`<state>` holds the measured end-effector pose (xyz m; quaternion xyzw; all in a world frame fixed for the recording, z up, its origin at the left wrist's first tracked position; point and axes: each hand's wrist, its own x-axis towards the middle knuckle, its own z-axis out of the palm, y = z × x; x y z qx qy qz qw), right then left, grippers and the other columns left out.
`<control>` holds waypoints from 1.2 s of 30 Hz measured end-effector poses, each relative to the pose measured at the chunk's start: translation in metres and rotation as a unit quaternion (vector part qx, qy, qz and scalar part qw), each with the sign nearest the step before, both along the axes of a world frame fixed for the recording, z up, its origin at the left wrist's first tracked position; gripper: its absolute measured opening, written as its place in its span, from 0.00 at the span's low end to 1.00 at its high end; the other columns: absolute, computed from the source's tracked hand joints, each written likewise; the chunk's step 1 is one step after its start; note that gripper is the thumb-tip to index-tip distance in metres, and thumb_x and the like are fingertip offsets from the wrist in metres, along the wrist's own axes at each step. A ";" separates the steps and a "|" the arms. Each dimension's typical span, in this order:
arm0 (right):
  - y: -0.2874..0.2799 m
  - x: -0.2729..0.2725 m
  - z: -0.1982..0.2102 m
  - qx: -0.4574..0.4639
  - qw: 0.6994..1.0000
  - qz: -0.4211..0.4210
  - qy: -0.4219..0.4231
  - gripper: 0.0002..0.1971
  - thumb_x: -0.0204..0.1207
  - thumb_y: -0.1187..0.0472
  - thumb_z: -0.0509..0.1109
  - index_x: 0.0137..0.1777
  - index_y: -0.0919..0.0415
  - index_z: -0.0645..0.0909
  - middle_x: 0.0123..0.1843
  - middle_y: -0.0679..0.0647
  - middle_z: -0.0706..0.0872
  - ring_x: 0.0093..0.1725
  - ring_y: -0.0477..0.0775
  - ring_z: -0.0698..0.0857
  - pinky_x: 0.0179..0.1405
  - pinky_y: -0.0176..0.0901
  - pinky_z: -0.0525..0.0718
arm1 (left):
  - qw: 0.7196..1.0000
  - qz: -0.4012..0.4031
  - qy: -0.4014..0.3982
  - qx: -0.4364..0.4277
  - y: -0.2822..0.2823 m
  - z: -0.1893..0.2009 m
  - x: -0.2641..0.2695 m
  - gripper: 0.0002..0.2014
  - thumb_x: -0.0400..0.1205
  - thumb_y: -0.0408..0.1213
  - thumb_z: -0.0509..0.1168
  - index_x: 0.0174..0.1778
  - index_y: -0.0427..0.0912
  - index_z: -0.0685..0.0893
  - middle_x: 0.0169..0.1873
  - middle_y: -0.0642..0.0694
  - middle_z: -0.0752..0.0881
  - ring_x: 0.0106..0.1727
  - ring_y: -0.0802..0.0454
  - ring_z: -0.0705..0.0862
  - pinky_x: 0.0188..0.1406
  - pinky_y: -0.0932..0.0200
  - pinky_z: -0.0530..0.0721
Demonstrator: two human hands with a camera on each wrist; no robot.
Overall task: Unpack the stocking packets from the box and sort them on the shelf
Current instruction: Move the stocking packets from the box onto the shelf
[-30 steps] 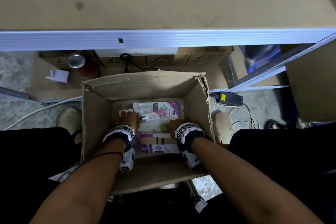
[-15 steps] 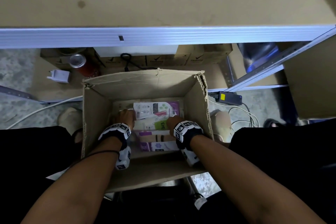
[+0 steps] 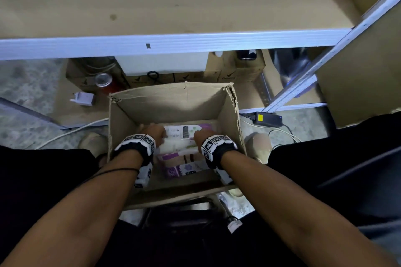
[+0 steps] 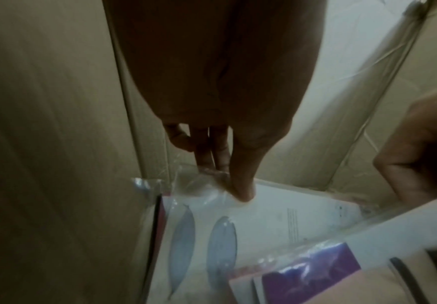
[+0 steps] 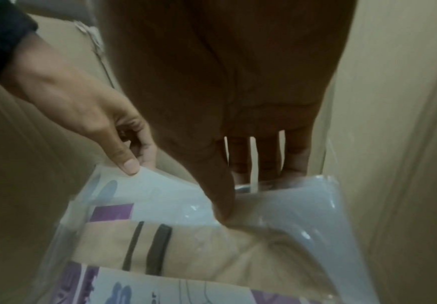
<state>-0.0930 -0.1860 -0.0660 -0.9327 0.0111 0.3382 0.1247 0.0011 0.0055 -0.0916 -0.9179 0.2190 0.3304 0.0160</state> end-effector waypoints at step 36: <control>-0.012 0.013 0.283 -0.103 0.959 0.025 -0.263 0.16 0.78 0.69 0.62 0.61 0.58 0.83 0.65 0.59 0.83 0.62 0.63 0.84 0.53 0.45 0.79 | 0.969 -0.010 -0.186 -0.160 0.021 0.339 -0.004 0.13 0.85 0.33 0.65 0.64 0.37 0.86 0.66 0.40 0.85 0.67 0.40 0.82 0.68 0.52 0.78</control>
